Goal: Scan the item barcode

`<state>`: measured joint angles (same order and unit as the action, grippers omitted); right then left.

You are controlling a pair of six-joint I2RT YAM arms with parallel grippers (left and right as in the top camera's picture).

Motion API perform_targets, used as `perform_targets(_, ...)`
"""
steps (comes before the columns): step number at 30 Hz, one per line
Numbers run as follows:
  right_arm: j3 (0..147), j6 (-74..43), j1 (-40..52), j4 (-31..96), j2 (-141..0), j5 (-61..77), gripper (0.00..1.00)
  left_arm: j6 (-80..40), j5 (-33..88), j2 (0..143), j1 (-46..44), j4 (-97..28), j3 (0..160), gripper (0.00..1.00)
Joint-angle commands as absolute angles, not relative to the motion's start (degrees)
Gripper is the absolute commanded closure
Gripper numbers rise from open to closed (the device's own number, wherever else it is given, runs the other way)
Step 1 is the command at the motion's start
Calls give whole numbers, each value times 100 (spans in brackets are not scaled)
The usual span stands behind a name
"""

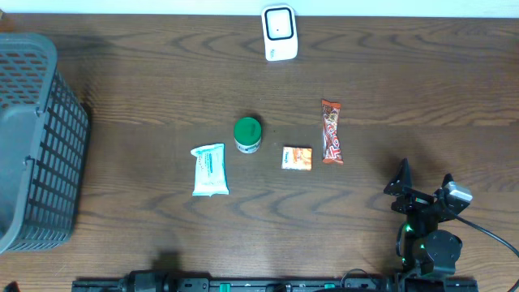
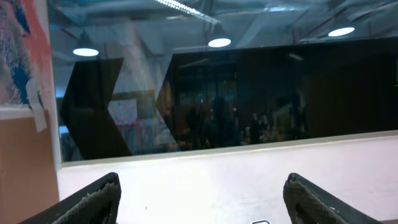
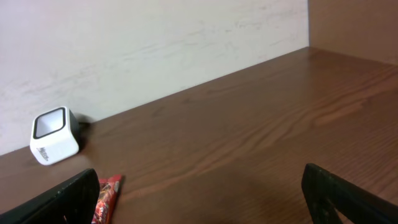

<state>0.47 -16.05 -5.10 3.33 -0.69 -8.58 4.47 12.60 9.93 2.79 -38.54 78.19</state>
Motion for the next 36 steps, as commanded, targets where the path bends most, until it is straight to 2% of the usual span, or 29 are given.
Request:
perform_targets(1,32,-1577,-456,342,-38,-851,1,397,1437,961,266,-3697,7824,16)
perform_targets(8,32,-1608,-460,134,-38,-1157,1,397,1435,965,272,-3489,7806,16)
perform_targets(11,38,-1629,-460,-217,-38,-16,1,397,1433,965,270,-3332,7806,16)
perform_targets(14,54,-2460,-454,-666,-38,1293,1,399,1391,965,270,-3227,7806,16)
perform_targets(18,336,-3124,-410,-484,-178,1653,1,397,1393,965,270,-3227,7806,16)
perform_targets(21,939,-3009,-193,-222,-648,2023,1,397,1393,967,270,-3227,7806,16)
perform_targets(25,2196,-2668,373,517,-1820,1282,1,397,1391,967,270,-3229,7806,16)
perform_targets(28,3483,-2563,1048,1328,-3262,679,1,397,1391,967,270,-3249,7806,16)
perform_targets(33,6294,-2556,2696,3173,-6117,-69,1,401,1391,967,270,-3269,7806,16)
perform_targets(36,8128,-2067,3450,4329,-7677,-16,1,401,1391,967,270,-3273,7806,16)
